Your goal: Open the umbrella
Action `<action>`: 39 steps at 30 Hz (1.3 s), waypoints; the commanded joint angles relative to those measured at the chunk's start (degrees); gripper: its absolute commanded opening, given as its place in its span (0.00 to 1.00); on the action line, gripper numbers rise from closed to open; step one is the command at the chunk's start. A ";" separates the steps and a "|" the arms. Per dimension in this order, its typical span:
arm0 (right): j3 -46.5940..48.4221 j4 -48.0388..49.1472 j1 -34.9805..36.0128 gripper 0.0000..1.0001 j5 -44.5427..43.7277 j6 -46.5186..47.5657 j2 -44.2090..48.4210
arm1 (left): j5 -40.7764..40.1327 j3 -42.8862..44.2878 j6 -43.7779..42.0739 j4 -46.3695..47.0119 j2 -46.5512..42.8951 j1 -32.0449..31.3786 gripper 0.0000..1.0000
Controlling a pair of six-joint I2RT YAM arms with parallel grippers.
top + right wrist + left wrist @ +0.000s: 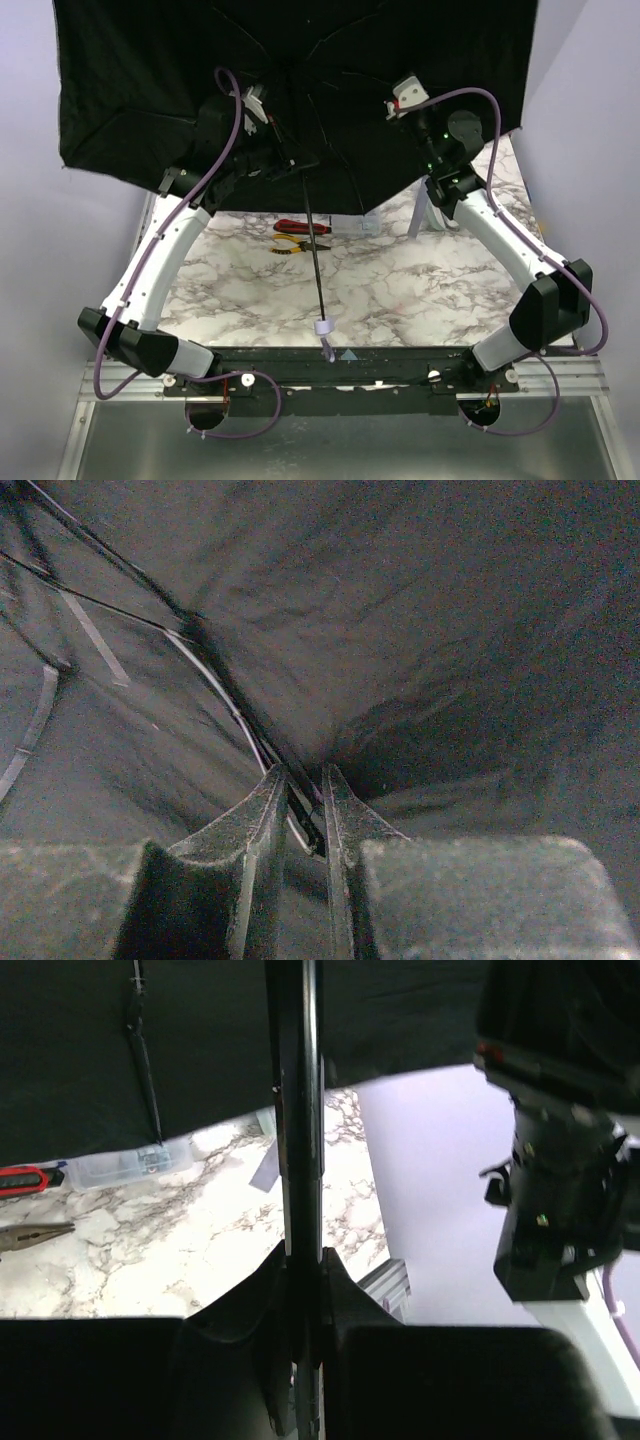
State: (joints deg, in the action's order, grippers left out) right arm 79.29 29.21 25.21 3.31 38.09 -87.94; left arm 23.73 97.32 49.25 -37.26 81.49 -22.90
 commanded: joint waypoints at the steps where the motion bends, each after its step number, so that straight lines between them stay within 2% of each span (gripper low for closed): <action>1: 3.47 -0.49 -3.10 0.20 -6.30 3.56 -2.40 | 6.74 -1.87 -4.10 4.69 -4.72 0.39 0.00; 7: 5.44 -6.08 -3.67 0.20 -3.89 3.64 -2.19 | 10.94 -3.28 -2.84 6.30 -5.56 1.03 0.00; 11: 1.98 -9.31 -3.59 0.20 6.67 2.58 1.51 | 11.96 -2.99 -1.10 7.62 -4.85 1.07 0.00; 17: 2.14 -17.27 -3.06 0.33 20.74 -5.10 5.76 | 9.63 -1.87 0.15 8.50 -3.85 1.06 0.00; 22: 2.94 -20.07 -2.76 0.42 27.21 -13.08 7.98 | 8.48 -1.49 1.03 9.02 -3.14 1.09 0.00; 31: 2.60 -21.49 -1.69 0.46 30.43 -18.46 9.77 | 6.70 -0.07 -2.57 14.12 -1.57 1.02 0.00; 34: 1.45 -20.18 -1.36 0.46 29.77 -18.62 10.16 | 9.30 -0.89 -4.76 20.94 -0.69 1.01 0.00; 39: 1.09 -18.75 -1.14 0.44 23.74 -18.12 8.75 | 13.88 -1.65 -7.64 32.42 2.97 1.06 0.00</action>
State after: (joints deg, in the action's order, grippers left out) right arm 80.99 9.39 23.64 30.92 20.86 -79.26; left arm 31.83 94.26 45.98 -21.06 82.08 -21.61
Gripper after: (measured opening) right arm 0.447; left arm 0.122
